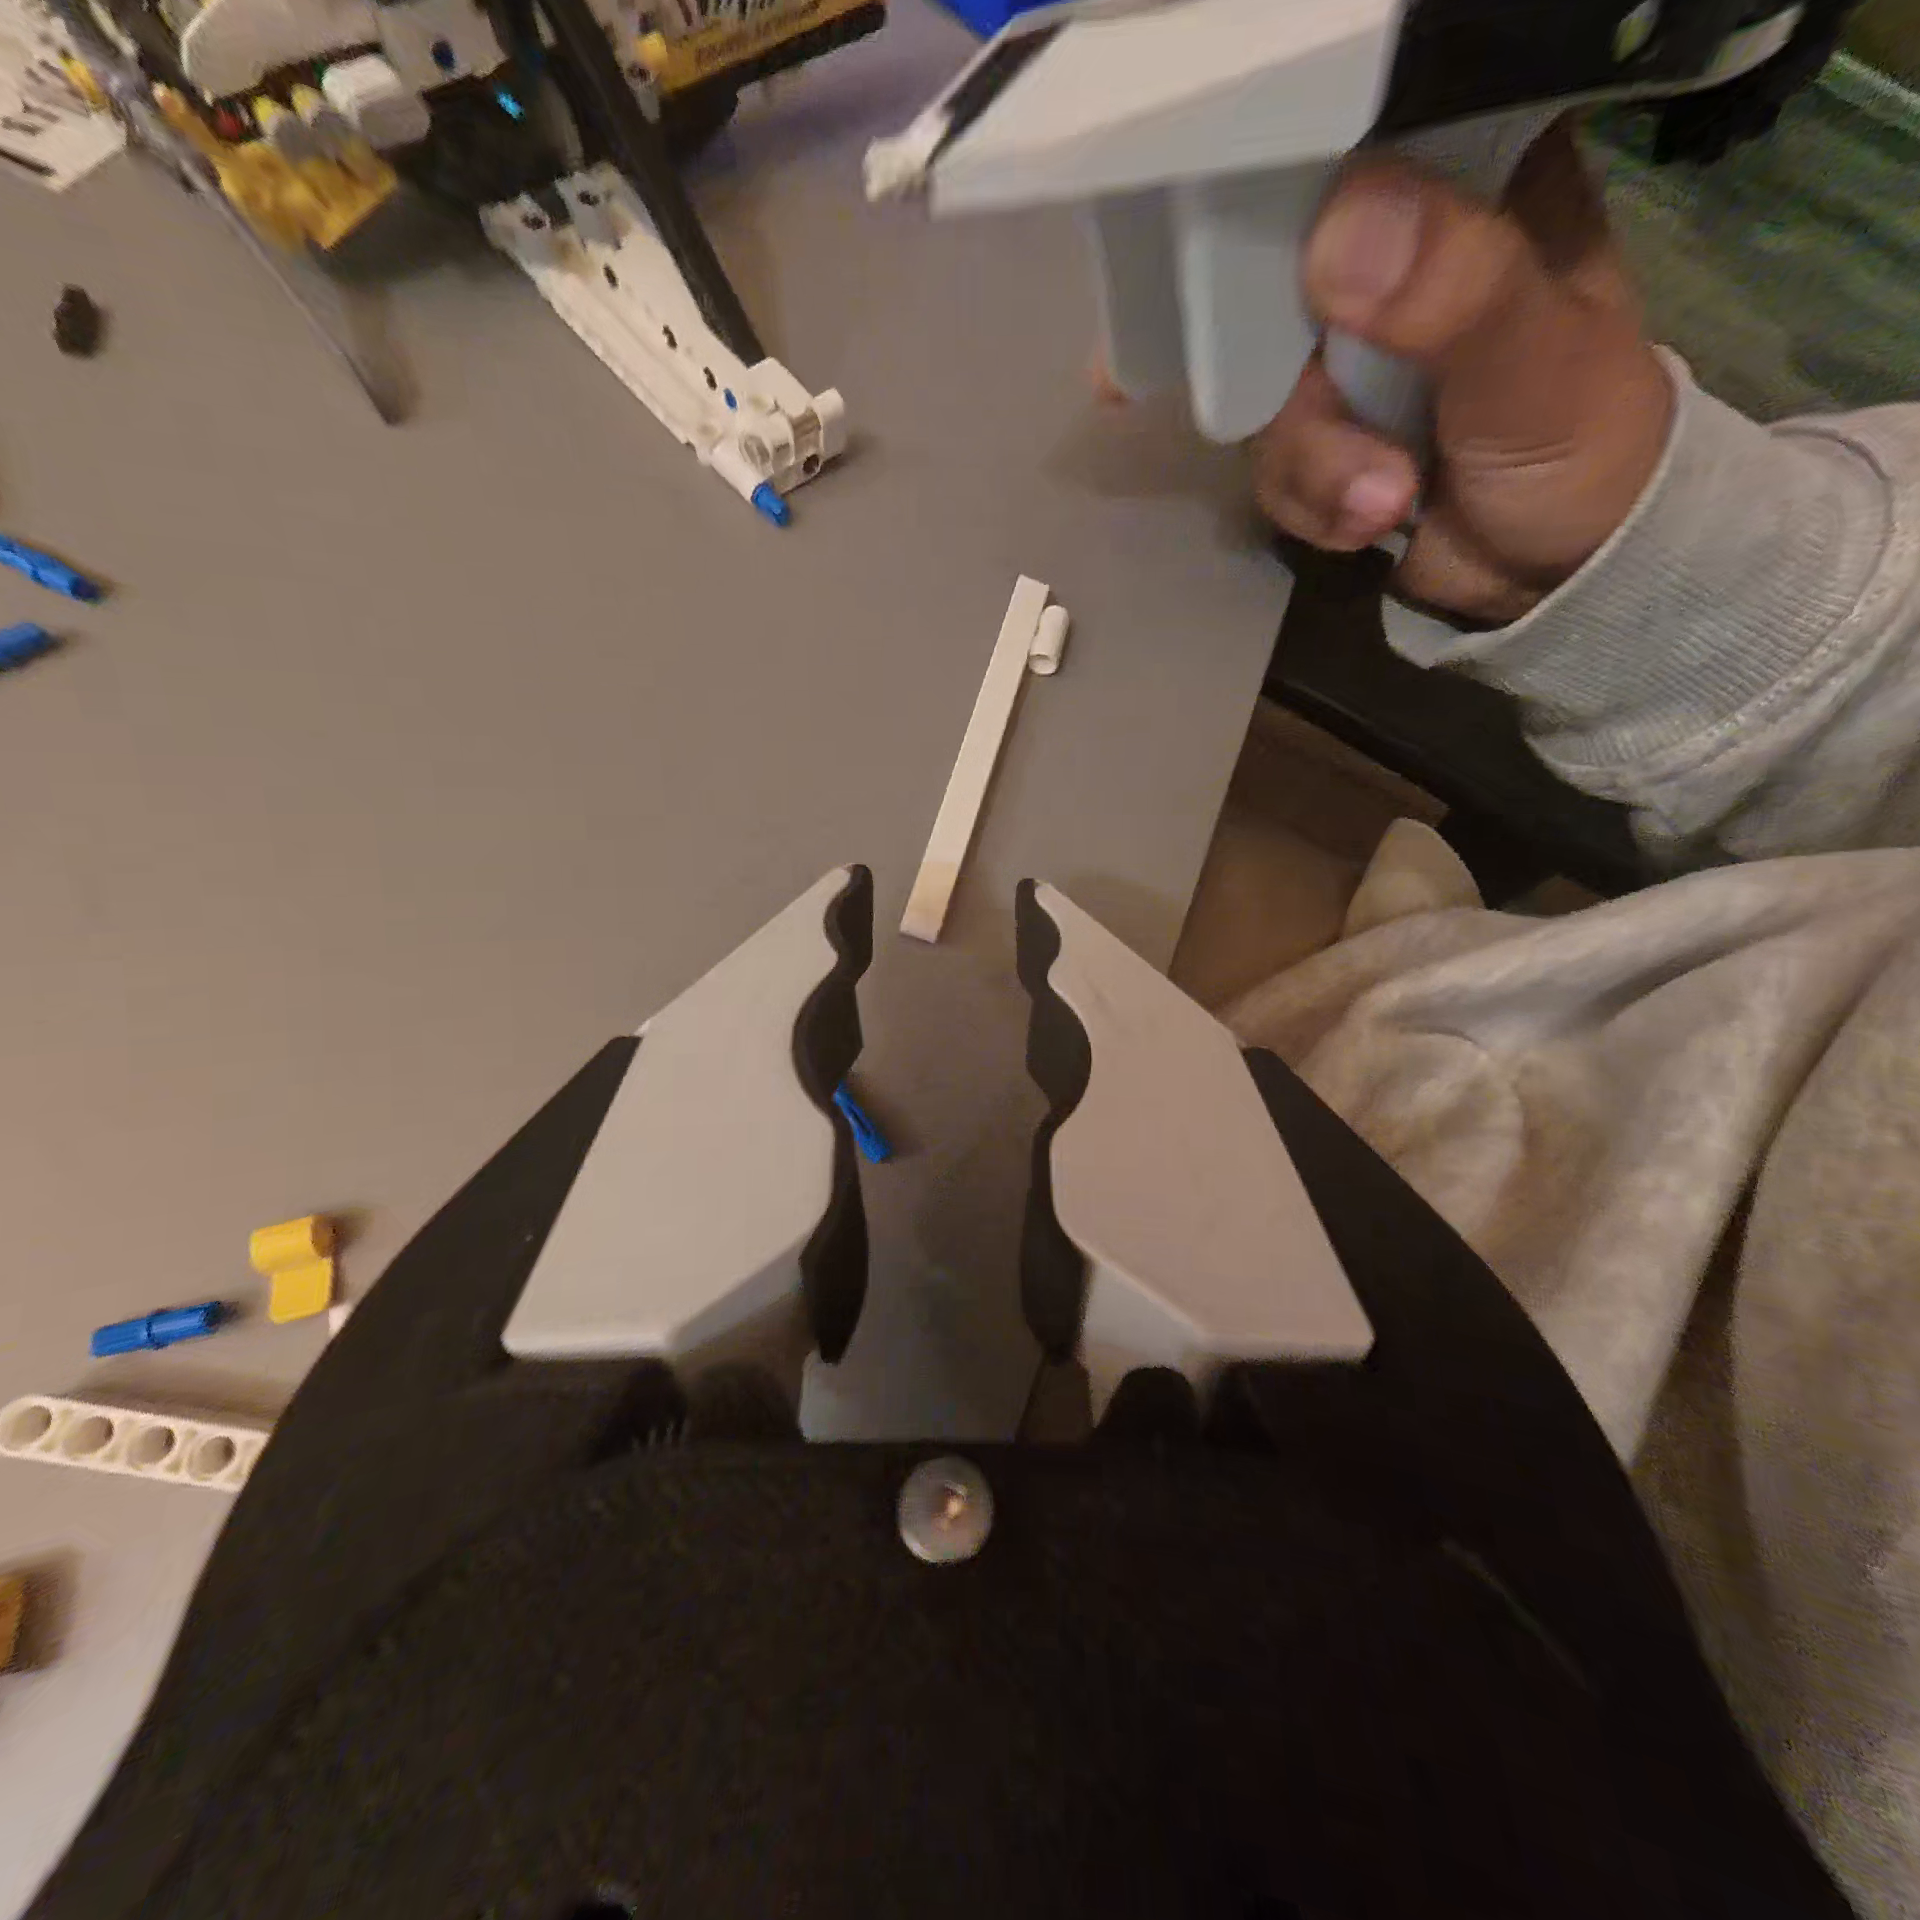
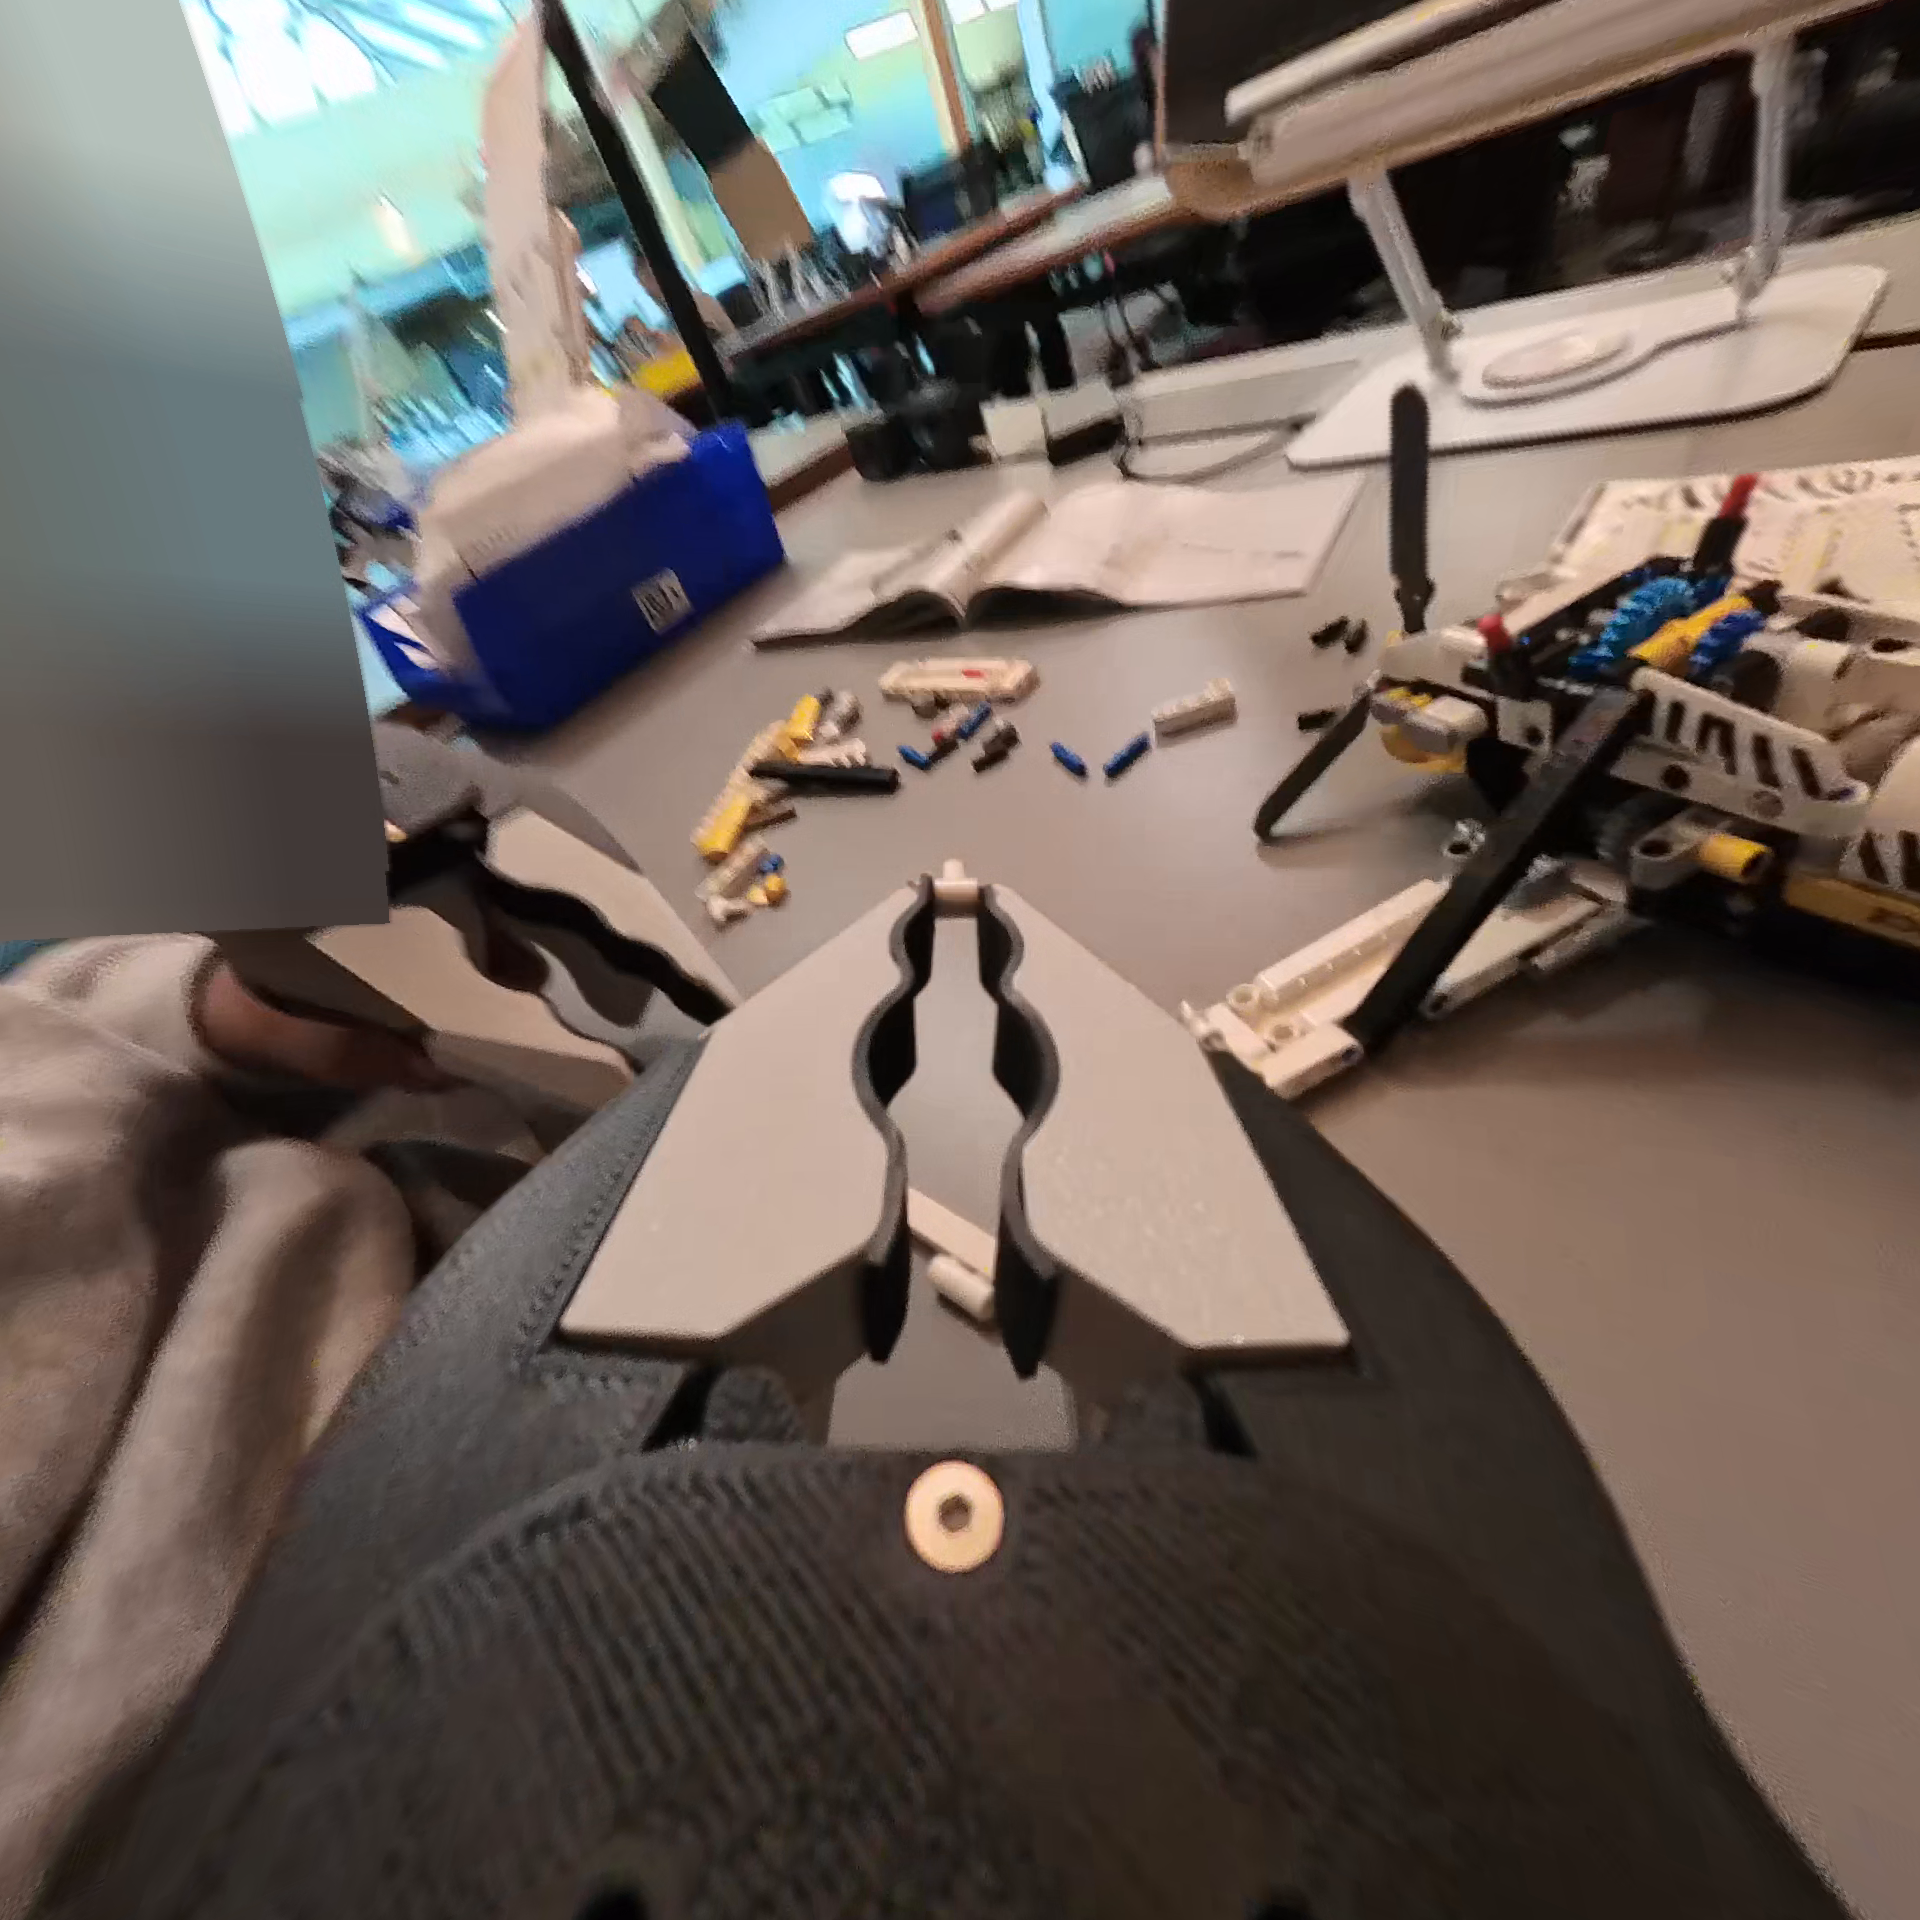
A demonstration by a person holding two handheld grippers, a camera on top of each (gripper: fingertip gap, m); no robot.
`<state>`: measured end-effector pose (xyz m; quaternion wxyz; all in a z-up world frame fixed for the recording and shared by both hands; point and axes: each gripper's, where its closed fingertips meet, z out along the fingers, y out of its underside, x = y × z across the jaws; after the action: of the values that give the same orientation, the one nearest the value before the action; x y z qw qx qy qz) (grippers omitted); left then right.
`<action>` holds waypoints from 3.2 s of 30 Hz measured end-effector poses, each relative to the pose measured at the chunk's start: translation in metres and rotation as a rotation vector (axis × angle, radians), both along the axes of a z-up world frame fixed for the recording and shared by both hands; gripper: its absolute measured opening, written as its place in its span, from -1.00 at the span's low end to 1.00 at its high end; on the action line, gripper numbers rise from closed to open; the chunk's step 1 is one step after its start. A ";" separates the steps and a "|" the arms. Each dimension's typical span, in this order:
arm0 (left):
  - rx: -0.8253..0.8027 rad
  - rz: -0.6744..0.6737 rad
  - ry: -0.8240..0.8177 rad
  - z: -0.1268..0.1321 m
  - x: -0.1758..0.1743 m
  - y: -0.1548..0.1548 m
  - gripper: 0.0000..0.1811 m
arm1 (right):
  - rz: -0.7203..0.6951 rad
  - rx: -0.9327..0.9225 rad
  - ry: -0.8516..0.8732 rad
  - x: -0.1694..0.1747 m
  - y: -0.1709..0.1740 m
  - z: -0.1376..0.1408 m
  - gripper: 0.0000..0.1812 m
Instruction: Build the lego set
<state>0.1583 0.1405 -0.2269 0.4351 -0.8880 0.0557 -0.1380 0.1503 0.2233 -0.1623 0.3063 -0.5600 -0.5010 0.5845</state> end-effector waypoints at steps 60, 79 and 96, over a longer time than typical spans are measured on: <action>-0.362 0.094 -0.598 -0.014 0.030 0.006 -0.92 | -0.102 0.112 0.420 0.049 0.030 0.054 -0.93; -0.144 0.021 0.145 -0.004 0.015 0.017 -0.68 | -0.101 0.088 0.426 0.050 0.033 0.054 -0.93; -0.168 0.038 0.356 -0.012 0.025 -0.004 -0.76 | -0.095 0.077 0.425 0.050 0.031 0.054 -0.93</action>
<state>0.1830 0.1366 -0.2388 0.3454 -0.9324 0.1032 0.0255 0.2005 0.2542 -0.1081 0.4534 -0.4351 -0.4202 0.6547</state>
